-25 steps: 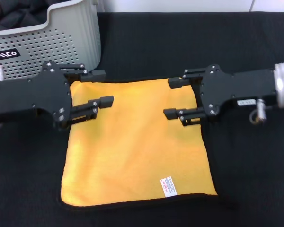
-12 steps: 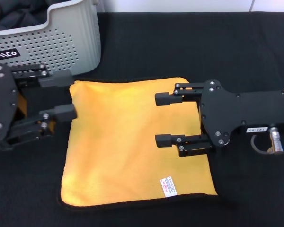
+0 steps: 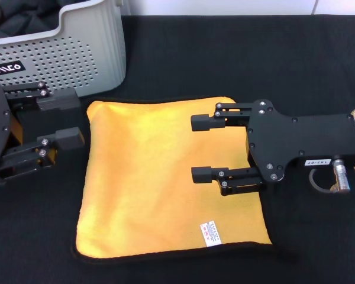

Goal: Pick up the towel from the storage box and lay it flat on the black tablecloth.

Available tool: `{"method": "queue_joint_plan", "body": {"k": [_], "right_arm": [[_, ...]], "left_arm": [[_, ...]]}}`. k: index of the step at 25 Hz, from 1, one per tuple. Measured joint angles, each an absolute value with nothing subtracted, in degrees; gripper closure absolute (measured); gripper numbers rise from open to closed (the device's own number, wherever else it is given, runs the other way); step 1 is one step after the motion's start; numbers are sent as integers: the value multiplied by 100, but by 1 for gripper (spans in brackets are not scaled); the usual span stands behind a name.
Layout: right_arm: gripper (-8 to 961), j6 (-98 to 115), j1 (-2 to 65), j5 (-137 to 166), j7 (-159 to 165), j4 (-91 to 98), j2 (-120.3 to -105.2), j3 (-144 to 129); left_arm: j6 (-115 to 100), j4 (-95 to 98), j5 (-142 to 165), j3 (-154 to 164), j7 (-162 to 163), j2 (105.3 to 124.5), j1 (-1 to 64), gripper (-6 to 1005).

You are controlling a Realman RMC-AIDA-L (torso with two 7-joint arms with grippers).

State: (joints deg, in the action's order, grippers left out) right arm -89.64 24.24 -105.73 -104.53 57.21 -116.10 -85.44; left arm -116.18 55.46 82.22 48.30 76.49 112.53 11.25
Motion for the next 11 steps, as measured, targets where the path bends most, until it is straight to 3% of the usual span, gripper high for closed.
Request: {"method": "queue_joint_plan", "body": {"k": [11], "right_arm": [[252, -9014, 2411, -10655, -10496, 5704, -11580, -8498]], "left_arm": [[-11621, 5579, 8449, 4825, 7963, 11240, 1176, 500]]}}
